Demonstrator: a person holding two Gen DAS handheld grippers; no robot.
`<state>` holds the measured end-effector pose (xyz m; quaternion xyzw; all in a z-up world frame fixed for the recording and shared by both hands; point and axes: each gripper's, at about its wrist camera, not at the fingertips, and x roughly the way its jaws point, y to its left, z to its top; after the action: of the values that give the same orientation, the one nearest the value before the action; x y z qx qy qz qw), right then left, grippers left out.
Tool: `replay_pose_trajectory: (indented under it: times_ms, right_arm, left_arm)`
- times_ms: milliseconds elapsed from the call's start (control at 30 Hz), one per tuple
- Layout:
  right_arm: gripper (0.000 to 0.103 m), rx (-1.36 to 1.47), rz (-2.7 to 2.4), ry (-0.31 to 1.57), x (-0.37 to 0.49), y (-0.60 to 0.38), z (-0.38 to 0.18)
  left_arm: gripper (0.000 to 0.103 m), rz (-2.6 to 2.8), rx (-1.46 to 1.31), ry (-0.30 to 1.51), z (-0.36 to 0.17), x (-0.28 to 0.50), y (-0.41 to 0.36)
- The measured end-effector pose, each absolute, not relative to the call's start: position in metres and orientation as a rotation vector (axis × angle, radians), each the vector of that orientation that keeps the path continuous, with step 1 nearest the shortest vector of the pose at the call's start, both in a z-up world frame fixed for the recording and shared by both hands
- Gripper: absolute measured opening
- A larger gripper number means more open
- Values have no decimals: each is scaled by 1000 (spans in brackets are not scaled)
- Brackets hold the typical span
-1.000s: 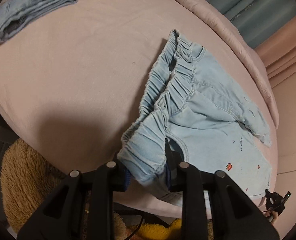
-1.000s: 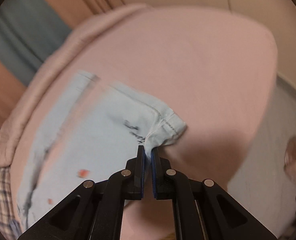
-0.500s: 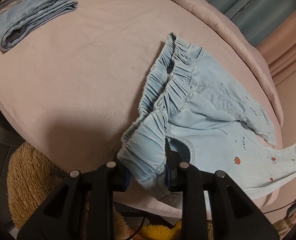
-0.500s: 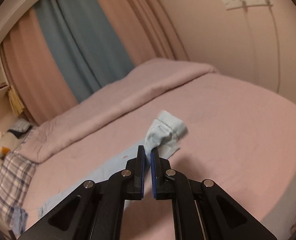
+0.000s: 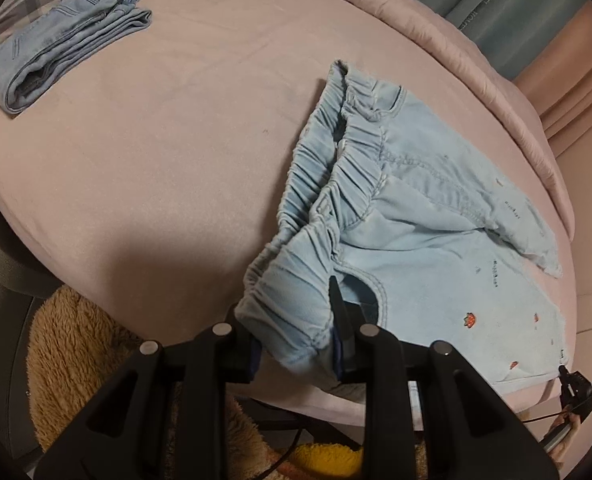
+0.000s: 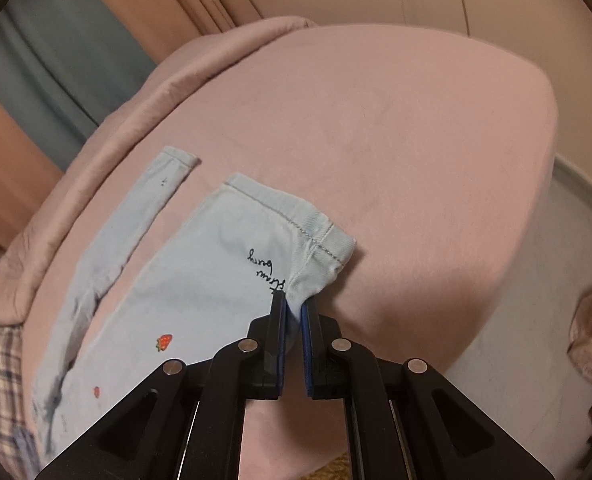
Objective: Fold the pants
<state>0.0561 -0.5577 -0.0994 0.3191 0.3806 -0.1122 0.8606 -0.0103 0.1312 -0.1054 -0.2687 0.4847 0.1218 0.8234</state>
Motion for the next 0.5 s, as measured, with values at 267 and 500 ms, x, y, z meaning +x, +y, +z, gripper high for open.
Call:
replay_pose_trajectory:
  times_ms: [267,500]
  right_arm:
    - [6,690,-284,820,51,-562,-125]
    - [23,647,-327,884,59,-560,-127]
  left_arm:
    - [31,265,-562,1047,-107,-7,132]
    - [74,346,-489,1034,-91,-7,130]
